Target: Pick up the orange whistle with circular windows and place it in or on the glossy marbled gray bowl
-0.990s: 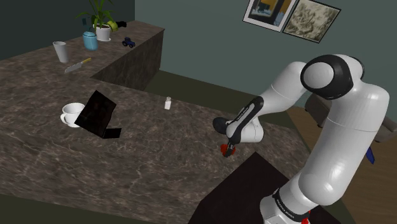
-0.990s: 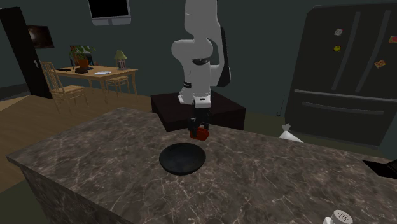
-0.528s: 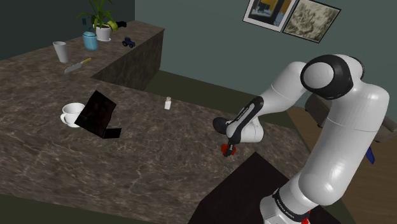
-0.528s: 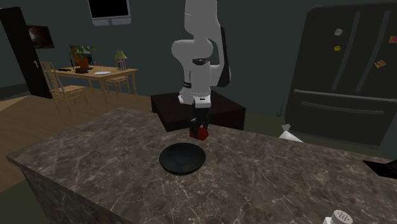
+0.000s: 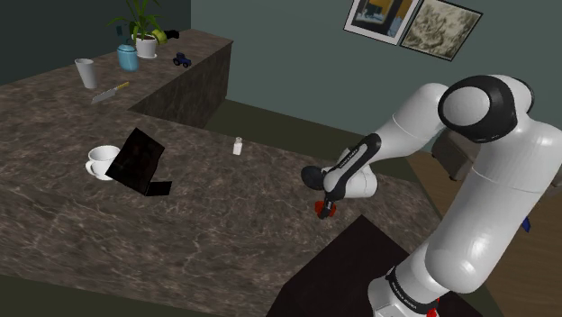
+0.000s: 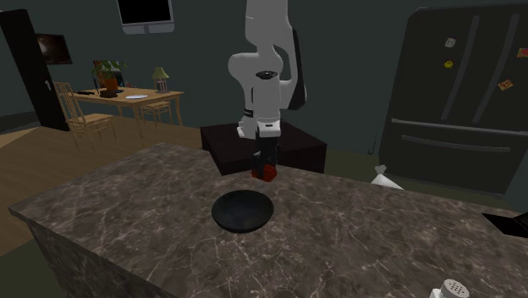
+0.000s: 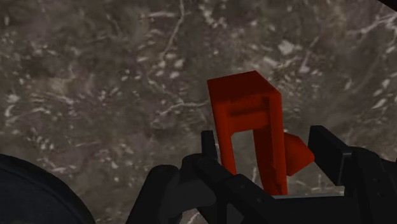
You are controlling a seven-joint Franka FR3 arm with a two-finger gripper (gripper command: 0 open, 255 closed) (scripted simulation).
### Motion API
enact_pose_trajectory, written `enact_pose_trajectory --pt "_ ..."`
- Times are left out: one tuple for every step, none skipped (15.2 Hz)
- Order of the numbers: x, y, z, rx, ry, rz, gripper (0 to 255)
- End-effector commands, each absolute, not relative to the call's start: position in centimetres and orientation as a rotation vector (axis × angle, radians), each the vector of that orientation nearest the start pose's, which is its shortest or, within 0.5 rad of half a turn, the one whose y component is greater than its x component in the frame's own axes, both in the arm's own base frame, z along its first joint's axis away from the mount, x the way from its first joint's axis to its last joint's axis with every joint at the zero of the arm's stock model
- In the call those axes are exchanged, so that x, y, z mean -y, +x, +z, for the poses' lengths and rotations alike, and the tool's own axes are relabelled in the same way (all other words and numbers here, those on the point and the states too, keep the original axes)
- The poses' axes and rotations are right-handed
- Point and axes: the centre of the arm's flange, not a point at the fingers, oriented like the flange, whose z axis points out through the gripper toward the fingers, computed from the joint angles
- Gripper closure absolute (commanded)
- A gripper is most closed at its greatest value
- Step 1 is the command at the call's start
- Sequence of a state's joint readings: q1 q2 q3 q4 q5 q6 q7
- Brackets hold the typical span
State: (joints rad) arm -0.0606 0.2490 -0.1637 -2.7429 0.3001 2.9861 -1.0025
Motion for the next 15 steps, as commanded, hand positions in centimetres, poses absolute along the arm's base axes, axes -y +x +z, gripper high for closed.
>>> enact_pose_trajectory --pt "11.1 36.6 15.7 0.756 -3.045 -0.009 255" --pt "11.1 36.6 16.2 0.756 -3.045 -0.009 255" --pt "11.1 36.6 16.8 0.756 -3.045 -0.009 255" --pt "11.1 36.6 17.3 0.756 -3.045 -0.009 255" --pt "11.1 36.6 17.8 0.756 -3.045 -0.009 255" --pt "11.1 36.6 18.3 0.756 -3.045 -0.009 255" --pt "11.1 36.6 18.9 0.756 -3.045 -0.009 255" --pt "11.1 36.6 19.4 0.756 -3.045 -0.009 255" --pt "11.1 36.6 19.9 0.756 -3.045 -0.009 255" --pt "11.1 36.6 20.5 0.756 -3.045 -0.009 255" --pt "11.1 36.6 21.0 0.756 -3.045 -0.009 255" --pt "11.1 36.6 21.5 0.756 -3.045 -0.009 255" --pt "11.1 36.6 22.0 0.756 -3.045 -0.009 255" --pt "11.1 36.6 22.6 0.756 -3.045 -0.009 255" --pt "11.1 36.6 23.1 0.756 -3.045 -0.009 255"
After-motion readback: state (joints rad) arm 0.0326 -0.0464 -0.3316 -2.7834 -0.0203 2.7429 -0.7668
